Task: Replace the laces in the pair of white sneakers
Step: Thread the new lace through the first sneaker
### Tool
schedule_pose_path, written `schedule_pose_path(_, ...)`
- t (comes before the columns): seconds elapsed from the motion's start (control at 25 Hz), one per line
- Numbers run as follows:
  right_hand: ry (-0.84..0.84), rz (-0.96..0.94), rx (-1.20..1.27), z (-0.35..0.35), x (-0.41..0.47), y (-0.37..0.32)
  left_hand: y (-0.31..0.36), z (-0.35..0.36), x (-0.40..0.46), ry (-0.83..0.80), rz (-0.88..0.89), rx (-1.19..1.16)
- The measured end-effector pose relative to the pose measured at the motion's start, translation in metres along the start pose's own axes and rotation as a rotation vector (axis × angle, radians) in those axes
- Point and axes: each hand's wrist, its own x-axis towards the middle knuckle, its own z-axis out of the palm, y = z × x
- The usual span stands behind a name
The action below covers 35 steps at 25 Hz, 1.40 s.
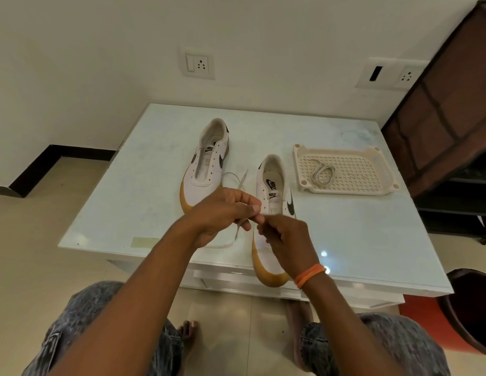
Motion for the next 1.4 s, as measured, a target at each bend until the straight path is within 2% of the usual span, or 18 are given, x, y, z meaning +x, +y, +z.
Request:
schedule_pose_path(0.04,-0.007,-0.009,-0.091,0.005,-0.006,0.006,0.002,-0.002,-0.006,0.022,0.008,-0.056)
schedule_pose_path(0.12,-0.131,-0.037,-0.27,0.014,-0.016,0.013,0.003,-0.01,-0.01,0.073,0.052,-0.141)
schedule_pose_path(0.2,-0.199,-0.028,-0.284,0.023,-0.02,0.012,0.001,-0.018,-0.007,0.097,0.068,-0.119)
schedule_pose_path(0.28,-0.129,0.094,-0.105,0.023,-0.019,0.006,-0.005,-0.016,0.0,0.044,0.001,-0.005)
schedule_pose_path(0.36,-0.071,0.232,0.143,0.012,-0.017,-0.003,-0.011,-0.005,0.006,-0.093,-0.082,0.094)
schedule_pose_path(0.44,-0.122,0.273,0.34,-0.003,-0.019,-0.009,-0.012,0.005,0.015,-0.196,-0.111,0.148)
schedule_pose_path(0.6,-0.205,0.293,0.536,-0.025,-0.02,-0.017,-0.004,0.008,0.024,-0.304,-0.142,0.174)
schedule_pose_path(0.8,-0.167,0.072,0.262,-0.022,-0.001,-0.003,0.0,-0.004,0.03,-0.235,-0.165,0.203)
schedule_pose_path(0.88,-0.131,0.05,0.223,-0.015,0.0,0.005,0.004,-0.012,0.031,-0.246,-0.178,0.245)
schedule_pose_path(1.0,-0.089,0.037,0.029,-0.007,0.0,0.024,0.013,-0.032,0.028,-0.252,-0.166,0.208)
schedule_pose_path(1.16,-0.083,0.074,-0.015,-0.001,0.001,0.032,0.019,-0.058,0.025,-0.217,-0.076,0.18)
schedule_pose_path(1.28,-0.147,-0.022,-0.077,0.0,0.002,0.03,0.018,-0.071,0.023,-0.116,-0.014,0.162)
schedule_pose_path(1.4,-0.195,-0.102,-0.166,-0.001,-0.001,0.032,0.018,-0.084,0.023,0.057,0.071,0.0)
